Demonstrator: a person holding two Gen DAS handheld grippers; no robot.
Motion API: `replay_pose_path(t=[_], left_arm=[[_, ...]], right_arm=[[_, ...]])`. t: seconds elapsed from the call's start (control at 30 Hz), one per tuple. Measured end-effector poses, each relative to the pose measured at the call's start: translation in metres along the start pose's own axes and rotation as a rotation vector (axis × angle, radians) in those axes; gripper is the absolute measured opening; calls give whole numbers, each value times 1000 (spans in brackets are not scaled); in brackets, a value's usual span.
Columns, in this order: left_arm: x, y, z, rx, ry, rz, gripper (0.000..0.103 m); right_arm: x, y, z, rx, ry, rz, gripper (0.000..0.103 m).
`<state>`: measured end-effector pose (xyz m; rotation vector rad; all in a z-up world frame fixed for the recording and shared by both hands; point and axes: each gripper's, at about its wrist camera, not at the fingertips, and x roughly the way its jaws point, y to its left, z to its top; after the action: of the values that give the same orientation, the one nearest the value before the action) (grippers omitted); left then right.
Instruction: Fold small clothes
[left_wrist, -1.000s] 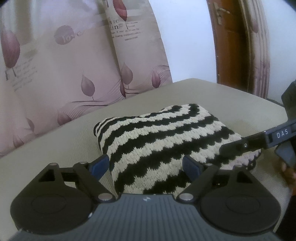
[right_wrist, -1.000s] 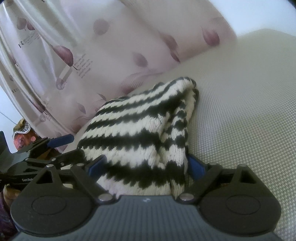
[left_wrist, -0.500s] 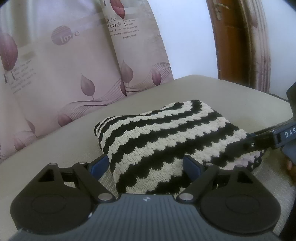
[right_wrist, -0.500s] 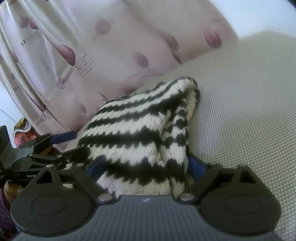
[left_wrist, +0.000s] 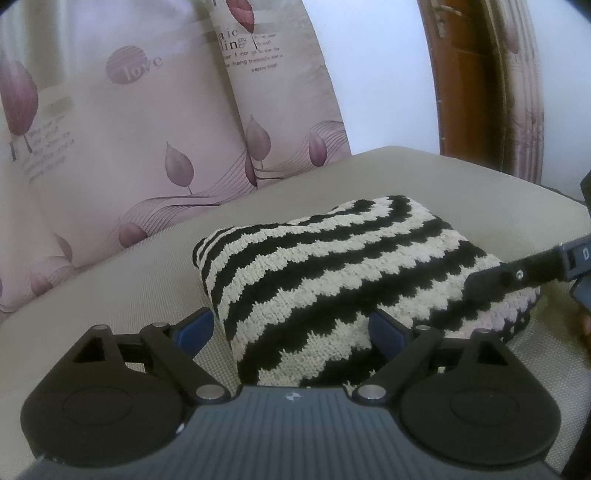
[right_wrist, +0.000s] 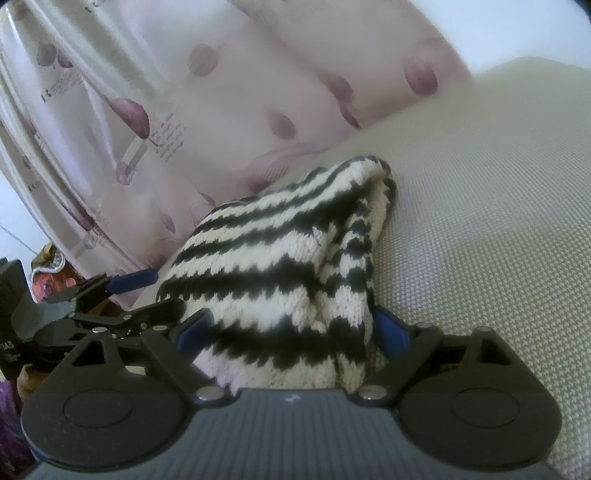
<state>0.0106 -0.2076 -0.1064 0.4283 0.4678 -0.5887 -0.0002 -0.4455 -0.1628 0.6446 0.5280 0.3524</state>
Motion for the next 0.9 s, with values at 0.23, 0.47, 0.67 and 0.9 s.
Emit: replay_pose_path(t=[0.23,0.47,0.67,0.9], left_arm=[[1,0,0,0,0,1,90],[0,2,1,0,-1,7,90],[-2,5,3,-11,4,21,90],[-13,8,9,-10,0,68,90]], right_arm=[[0,-1,1,1,-4,-5,92],[-1,-1,0,-3,-6,-6,92],[-1,-1,0,-5,-6,-7,92],[-1,-1,-1,-5,-8,-5,92]])
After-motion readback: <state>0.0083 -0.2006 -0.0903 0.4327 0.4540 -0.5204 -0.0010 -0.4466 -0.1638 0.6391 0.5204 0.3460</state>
